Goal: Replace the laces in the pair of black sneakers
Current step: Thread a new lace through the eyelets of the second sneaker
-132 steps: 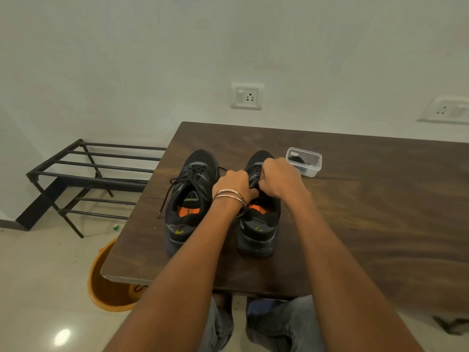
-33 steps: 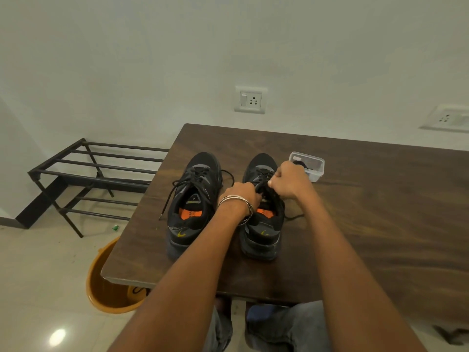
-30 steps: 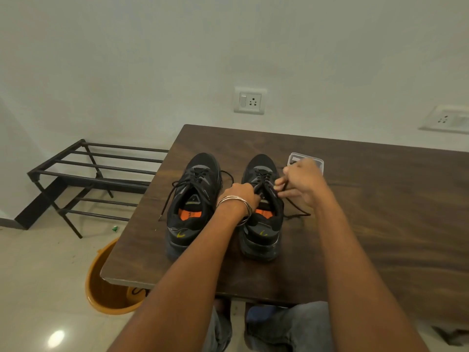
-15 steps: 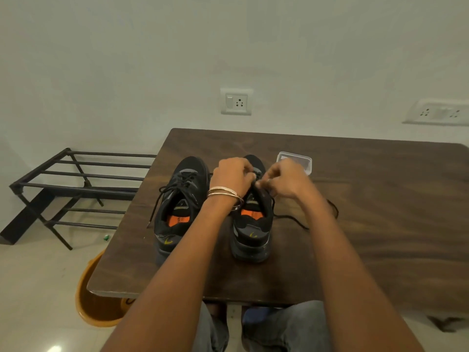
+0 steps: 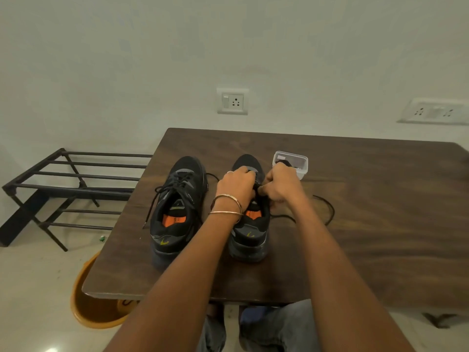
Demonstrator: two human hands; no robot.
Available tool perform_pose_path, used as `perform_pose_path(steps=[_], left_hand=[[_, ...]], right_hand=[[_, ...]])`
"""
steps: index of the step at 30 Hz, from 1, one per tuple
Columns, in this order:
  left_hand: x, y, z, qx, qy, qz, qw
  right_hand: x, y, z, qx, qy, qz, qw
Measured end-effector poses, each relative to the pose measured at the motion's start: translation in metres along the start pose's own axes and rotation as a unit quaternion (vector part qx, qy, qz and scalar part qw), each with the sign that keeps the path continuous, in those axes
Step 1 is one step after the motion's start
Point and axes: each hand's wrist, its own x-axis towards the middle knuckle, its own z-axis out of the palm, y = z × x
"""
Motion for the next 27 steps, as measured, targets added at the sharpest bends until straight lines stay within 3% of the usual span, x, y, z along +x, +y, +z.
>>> perform_pose_path(steps=[7,11,13,15,16,17,18,23,25,27], left_hand=[[0.005,0.001,0.009,0.028,0.044,0.026,0.998],[0.005,-0.005,0.007,-0.095,0.076,-0.085,0.989],[0.005,-0.013,0.009,-0.208,0.088,-0.204,0.952],[0.006,-0.022,0.011,-0.390,0.078,-0.304,0.866],[0.006,-0.026,0.013,-0.454,0.067,-0.328,0.826],[0.006,-0.029,0.013,-0.482,0.057,-0.329,0.810],[0.007,-0.031,0.014,-0.478,0.052,-0.313,0.819],[0.016,-0.034,0.006,-0.310,0.090,-0.117,0.939],[0.016,-0.032,-0.002,-0.191,0.038,-0.045,0.980],[0.014,-0.026,-0.009,-0.085,-0.028,-0.011,0.996]], right_hand=[[0.004,0.007,-0.003,0.069,-0.017,0.019,0.997],[0.001,0.008,-0.003,0.107,-0.029,0.041,0.993],[0.000,0.008,-0.002,0.128,-0.041,0.053,0.990],[0.001,0.010,0.000,0.143,-0.041,0.059,0.987],[0.001,0.010,0.001,0.148,-0.041,0.060,0.986],[0.001,0.011,0.001,0.150,-0.041,0.060,0.986],[0.001,0.011,0.000,0.152,-0.043,0.061,0.986],[-0.003,0.011,-0.001,0.139,-0.071,0.053,0.986],[-0.006,0.010,-0.002,0.131,-0.089,0.055,0.986],[-0.009,0.008,-0.003,0.120,-0.109,0.060,0.985]])
